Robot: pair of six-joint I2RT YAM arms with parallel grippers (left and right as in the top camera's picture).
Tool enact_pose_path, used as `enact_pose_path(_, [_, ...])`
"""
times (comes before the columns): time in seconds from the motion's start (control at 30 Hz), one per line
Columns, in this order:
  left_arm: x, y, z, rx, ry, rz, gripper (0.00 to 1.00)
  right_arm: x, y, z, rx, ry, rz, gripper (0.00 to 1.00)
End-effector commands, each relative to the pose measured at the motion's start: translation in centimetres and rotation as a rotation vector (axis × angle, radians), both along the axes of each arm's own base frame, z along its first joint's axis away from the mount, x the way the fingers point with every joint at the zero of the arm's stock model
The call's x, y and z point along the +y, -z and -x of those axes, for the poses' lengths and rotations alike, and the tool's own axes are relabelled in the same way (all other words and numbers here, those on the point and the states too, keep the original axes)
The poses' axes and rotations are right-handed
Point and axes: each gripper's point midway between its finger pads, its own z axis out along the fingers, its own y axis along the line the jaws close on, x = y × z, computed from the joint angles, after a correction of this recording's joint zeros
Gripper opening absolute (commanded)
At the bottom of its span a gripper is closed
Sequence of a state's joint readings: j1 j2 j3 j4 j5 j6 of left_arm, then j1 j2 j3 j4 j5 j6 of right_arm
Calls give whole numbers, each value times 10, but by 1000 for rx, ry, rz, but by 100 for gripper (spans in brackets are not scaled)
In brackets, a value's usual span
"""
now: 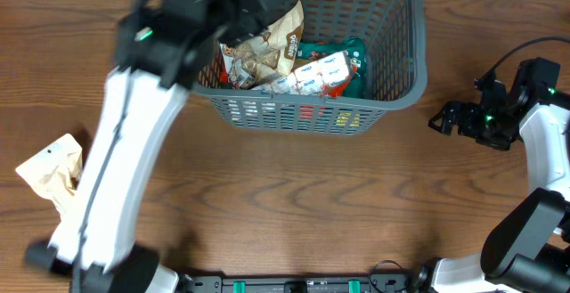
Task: Pack container
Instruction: 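Carry the brown paper bag over the basket and release it inside, then move the left gripper down to the cream paper bag and grasp it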
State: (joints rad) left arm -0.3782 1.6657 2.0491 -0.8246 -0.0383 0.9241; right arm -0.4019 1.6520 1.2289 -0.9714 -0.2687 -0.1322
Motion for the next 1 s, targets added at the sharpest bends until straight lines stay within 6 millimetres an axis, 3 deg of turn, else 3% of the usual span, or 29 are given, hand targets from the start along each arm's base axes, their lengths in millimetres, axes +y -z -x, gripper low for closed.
enact_pose_path(0.0, [65,-28,13,-53,-354,83,89,1,-4,0,-14,-18,11,99])
enact_pose_path(0.13, [136,-30,55,-3,-715,325,91,1,-4,0,-14,-18,11,99])
enact_pose_path(0.27, [206,-22,109,36,-1038,514,91,1,-4,0,-14,-18,11,99])
enact_pose_path(0.43, [264,-13,166,12,-1316,621,91,5,-6,-2,-24,-22,-12,99])
enact_pose_path(0.53, [284,2,189,10,-1419,633,91,5,-6,-2,-24,-22,-13,99])
enact_pose_path(0.67, [296,42,204,94,-1484,667,92,5,-6,-2,-25,-23,-13,99])
enact_pose_path(0.97, [327,180,209,339,-1640,775,93,5,-6,-3,-29,-23,-11,99])
